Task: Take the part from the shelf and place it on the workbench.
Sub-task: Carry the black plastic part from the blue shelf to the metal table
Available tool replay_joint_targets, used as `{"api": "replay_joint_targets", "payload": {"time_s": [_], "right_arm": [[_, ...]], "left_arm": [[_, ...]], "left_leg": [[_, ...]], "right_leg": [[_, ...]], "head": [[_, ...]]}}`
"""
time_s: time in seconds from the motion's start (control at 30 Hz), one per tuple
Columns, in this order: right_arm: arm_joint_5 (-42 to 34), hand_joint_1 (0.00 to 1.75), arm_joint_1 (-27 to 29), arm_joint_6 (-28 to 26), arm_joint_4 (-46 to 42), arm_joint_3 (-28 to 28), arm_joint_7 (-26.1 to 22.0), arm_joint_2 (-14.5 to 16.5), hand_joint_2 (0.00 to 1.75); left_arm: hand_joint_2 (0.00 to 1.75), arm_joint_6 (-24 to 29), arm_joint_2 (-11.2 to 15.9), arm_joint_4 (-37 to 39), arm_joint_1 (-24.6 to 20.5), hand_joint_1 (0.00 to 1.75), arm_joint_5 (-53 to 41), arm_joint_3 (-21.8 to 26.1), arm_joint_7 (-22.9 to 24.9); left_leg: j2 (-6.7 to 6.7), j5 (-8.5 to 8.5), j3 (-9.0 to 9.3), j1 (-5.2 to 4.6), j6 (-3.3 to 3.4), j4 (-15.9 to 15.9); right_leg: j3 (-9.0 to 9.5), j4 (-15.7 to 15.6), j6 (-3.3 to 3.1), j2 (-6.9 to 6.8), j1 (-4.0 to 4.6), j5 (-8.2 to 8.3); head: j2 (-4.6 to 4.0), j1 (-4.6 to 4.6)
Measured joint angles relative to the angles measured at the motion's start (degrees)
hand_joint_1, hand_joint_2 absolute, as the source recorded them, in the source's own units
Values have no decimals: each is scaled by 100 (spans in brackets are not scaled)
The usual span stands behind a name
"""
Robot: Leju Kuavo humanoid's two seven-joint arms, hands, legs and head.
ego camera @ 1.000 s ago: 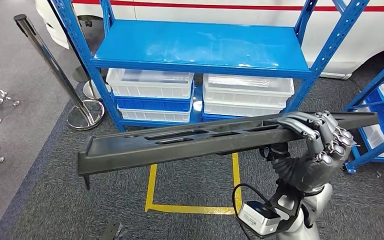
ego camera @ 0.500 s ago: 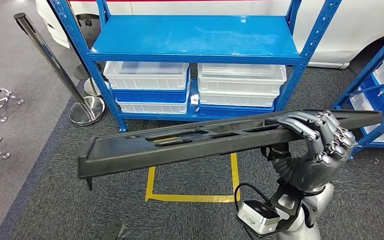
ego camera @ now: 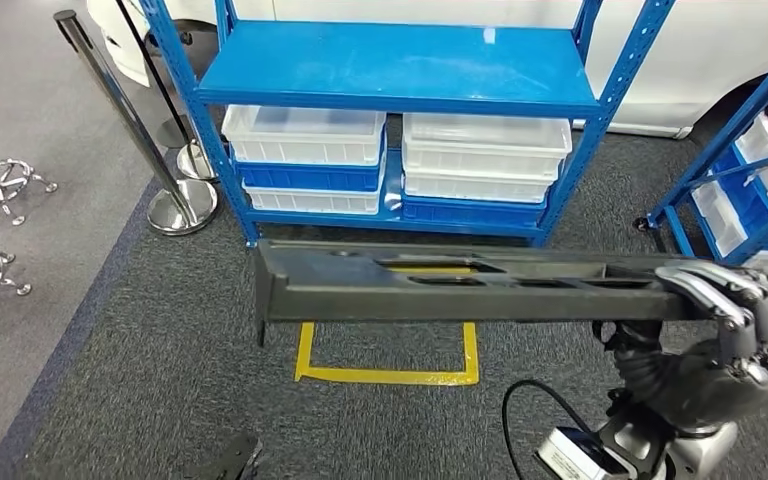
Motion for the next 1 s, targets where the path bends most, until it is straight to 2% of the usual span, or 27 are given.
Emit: {"api": "replay_joint_targets", "payload": {"time_s": [0.07,0.1,0.13,0.17,0.2,0.23,0.27,0.3,0.33,0.4,0.43,0.47,0.5,0.57,0.6,0.63,0.67,0.7,0.73,0.77,0.8,0.83,0.87,0.93,0.97,1.0], "right_arm": [[-86,175,64,-1,-21,-73,-43,12,175],[-123,175,98,-1,-24,-102,-54,17,175],[-159,175,128,-1,-24,-122,-59,21,175],[-197,175,150,-1,-23,-136,-62,22,175],[-237,175,161,-1,-23,-144,-62,22,175],[-276,175,165,-1,-22,-151,-63,22,175],[-310,175,166,-1,-21,-159,-64,22,175],[-344,175,166,-1,-17,-168,-65,22,175],[-375,175,163,-1,-10,-177,-66,22,175],[-437,175,153,-1,23,-190,-67,22,175],[-462,175,137,1,46,-194,-67,22,175],[-489,175,116,4,75,-197,-67,22,175],[-514,175,91,8,108,-198,-67,22,175],[-558,175,55,11,180,-198,-67,21,175],[-574,175,48,11,215,-198,-67,21,175],[-587,175,46,10,247,-199,-67,20,175],[-594,175,46,10,274,-199,-67,20,175],[-598,175,46,10,298,-200,-67,19,175],[-598,175,44,10,318,-201,-67,19,175],[-598,175,42,10,334,-203,-67,18,175],[-600,175,36,10,349,-207,-67,18,175],[-606,175,27,10,362,-211,-67,18,175],[-616,175,18,10,374,-215,-67,18,175],[-634,175,-1,10,395,-222,-67,18,175],[-639,175,-15,10,405,-228,-67,18,175],[-644,175,-35,10,415,-235,-67,18,175]], "left_arm": [[175,1,1,0,4,0,16,-27,14],[175,6,3,0,16,0,28,-35,17],[175,20,6,0,32,0,53,-40,19],[175,48,8,0,51,0,88,-43,22],[175,85,6,0,71,0,130,-43,24],[175,130,3,0,93,0,172,-43,26],[175,175,-5,1,115,0,203,-43,27],[175,210,-17,1,137,0,227,-43,24],[175,238,-28,2,156,0,244,-42,21],[175,280,-50,2,181,0,278,-40,14],[175,293,-54,2,188,0,295,-39,14],[175,303,-57,1,193,0,309,-38,13],[175,309,-57,1,196,0,321,-35,13],[175,318,-57,1,197,0,333,-32,15],[175,323,-57,1,198,0,338,-30,17],[175,328,-57,1,200,0,342,-25,19],[175,333,-56,1,201,0,344,-19,20],[175,339,-54,0,200,0,347,-11,21],[175,346,-45,-2,194,0,350,-4,21],[175,351,-29,-3,181,0,355,2,21],[175,358,-13,-5,163,0,360,6,22],[175,364,0,-7,149,0,364,8,23],[175,368,8,-7,140,0,367,9,27],[175,373,9,-7,148,0,368,9,35],[175,373,9,-7,150,0,365,9,38],[175,373,9,-7,147,0,358,9,39]], "left_leg": [[9,117,-151,-9,33,8],[12,170,-234,-11,24,22],[15,220,-324,-9,12,44],[18,268,-424,-6,-6,79],[19,309,-523,0,-29,125],[17,341,-621,3,-57,181],[15,366,-704,2,-86,242],[11,394,-762,-1,-121,289],[7,428,-803,-5,-157,318],[0,494,-844,12,-230,336],[-6,449,-876,27,-261,377],[-11,311,-927,42,-288,490],[-16,80,-1003,52,-308,707],[-20,-459,-1186,55,-326,1368],[-22,-620,-1237,54,-317,1674],[-24,-653,-1218,46,-296,1849],[-26,-570,-1104,29,-263,1847],[-28,-421,-892,-3,-218,1656],[-29,-290,-598,-50,-159,1318],[-26,-245,-285,-96,-94,898],[-24,-260,-32,-135,-46,526],[-23,-298,129,-164,0,258],[-21,-322,190,-180,38,106],[-15,-180,192,-183,98,-40],[-8,-81,180,-173,119,-116],[-1,20,150,-157,136,-184]], "right_leg": [[-146,639,31,11,-9,-536],[-176,918,46,10,-16,-649],[-143,1070,60,9,-27,-628],[-18,1046,74,8,-43,-506],[197,844,87,6,-62,-359],[464,514,97,5,-79,-311],[718,160,89,14,-76,-334],[883,-104,70,19,-67,-403],[955,-258,36,25,-49,-477],[916,-302,-66,16,-20,-439],[884,-306,-122,7,-13,-392],[845,-314,-176,-3,-10,-340],[792,-322,-220,-12,-8,-283],[653,-317,-266,-15,18,-171],[570,-312,-276,-15,35,-111],[483,-307,-284,-15,52,-52],[399,-302,-288,-13,67,7],[327,-298,-288,-11,77,63],[272,-296,-284,-11,77,114],[234,-295,-272,-13,78,160],[211,-301,-253,-23,69,207],[200,-315,-227,-35,53,258],[195,-342,-193,-47,38,315],[192,-414,-130,-52,15,408],[171,-393,-101,-39,14,346],[119,-270,-73,-23,11,173]], "head": [[0,1],[0,0],[0,0],[0,1],[0,0],[0,1],[0,-1],[0,-1],[0,-2],[0,-1],[0,-2],[0,-1],[0,-2],[0,-3],[0,-2],[0,-2],[0,-3],[0,-3],[0,-3],[0,-3],[0,-2],[0,-2],[0,-3],[0,-2],[0,-1],[0,0]]}}
